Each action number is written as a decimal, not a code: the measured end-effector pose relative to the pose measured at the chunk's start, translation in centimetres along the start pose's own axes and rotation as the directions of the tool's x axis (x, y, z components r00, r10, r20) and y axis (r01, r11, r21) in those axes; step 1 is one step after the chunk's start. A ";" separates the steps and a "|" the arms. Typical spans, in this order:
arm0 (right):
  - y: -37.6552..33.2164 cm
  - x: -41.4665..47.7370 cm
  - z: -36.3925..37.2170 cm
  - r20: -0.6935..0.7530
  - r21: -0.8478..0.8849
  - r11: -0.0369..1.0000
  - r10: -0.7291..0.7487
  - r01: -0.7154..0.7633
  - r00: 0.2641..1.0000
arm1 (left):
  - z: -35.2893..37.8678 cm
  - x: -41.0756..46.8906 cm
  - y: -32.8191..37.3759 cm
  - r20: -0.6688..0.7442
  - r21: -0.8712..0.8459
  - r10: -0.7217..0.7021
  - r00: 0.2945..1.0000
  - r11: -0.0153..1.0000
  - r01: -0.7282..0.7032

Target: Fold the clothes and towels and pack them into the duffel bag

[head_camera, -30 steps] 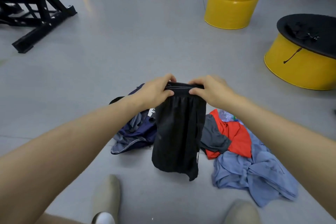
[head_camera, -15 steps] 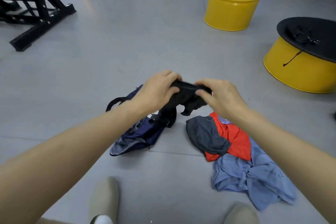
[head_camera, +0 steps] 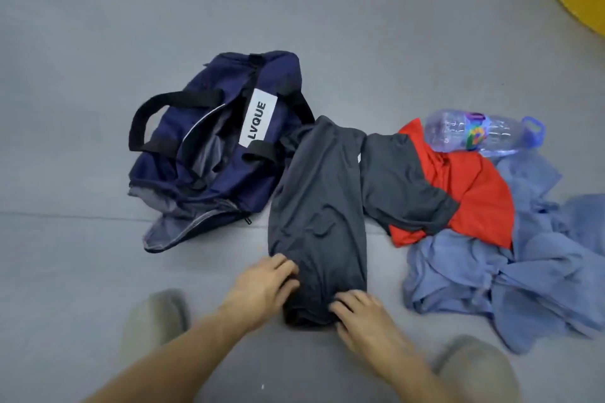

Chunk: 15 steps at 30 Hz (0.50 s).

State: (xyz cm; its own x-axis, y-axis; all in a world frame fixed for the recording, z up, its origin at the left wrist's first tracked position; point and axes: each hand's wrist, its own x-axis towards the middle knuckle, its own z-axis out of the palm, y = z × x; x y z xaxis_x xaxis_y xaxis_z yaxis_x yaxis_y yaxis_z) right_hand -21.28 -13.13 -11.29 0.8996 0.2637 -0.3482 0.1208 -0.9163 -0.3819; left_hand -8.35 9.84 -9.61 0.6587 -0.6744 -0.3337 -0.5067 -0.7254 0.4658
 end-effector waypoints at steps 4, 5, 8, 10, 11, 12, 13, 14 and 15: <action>0.8 -0.3 2.5 0.022 0.016 1.000 0.027 -0.027 0.999 | -2.4 6.0 -4.3 -0.240 0.253 0.086 0.967 0.967 -0.023; 0.9 -0.1 2.8 0.047 -0.014 0.999 0.032 -0.031 0.998 | -3.2 7.5 -5.2 -0.230 0.317 0.066 0.971 0.948 0.011; 1.0 0.9 4.0 0.051 -0.100 0.995 0.036 -0.031 0.998 | -3.8 10.0 -8.0 -0.172 0.391 -0.092 0.981 0.907 0.153; 0.6 1.8 4.4 0.006 -0.130 0.991 0.033 -0.032 0.999 | -3.2 10.5 -9.9 -0.161 0.359 -0.193 0.968 0.902 0.240; 0.4 2.4 4.4 -0.017 -0.131 0.990 0.042 -0.043 0.999 | -3.1 10.5 -10.7 -0.164 0.332 -0.236 0.958 0.901 0.279; 0.3 3.1 4.4 -0.037 -0.127 0.990 0.055 -0.059 0.998 | -3.2 10.5 -11.3 -0.171 0.307 -0.278 0.945 0.897 0.319; 0.1 4.0 4.3 -0.052 -0.118 0.990 0.067 -0.073 0.996 | -3.3 10.5 -11.9 -0.176 0.286 -0.321 0.931 0.888 0.360; 0.0 4.8 4.2 -0.065 -0.107 0.991 0.074 -0.080 0.995 | -3.4 10.5 -12.3 -0.177 0.260 -0.368 0.913 0.877 0.404; -0.1 5.7 4.1 -0.080 -0.096 0.992 0.076 -0.083 0.994 | -3.5 10.4 -12.7 -0.180 0.227 -0.410 0.894 0.867 0.444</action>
State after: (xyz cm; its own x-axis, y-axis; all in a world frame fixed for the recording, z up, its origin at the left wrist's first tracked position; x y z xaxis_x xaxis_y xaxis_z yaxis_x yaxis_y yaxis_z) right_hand -17.84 -10.31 -16.73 0.9369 0.1686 -0.3064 0.0851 -0.9597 -0.2679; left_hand 6.92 12.49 -16.15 0.8968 -0.2804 -0.3422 -0.2734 -0.9594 0.0694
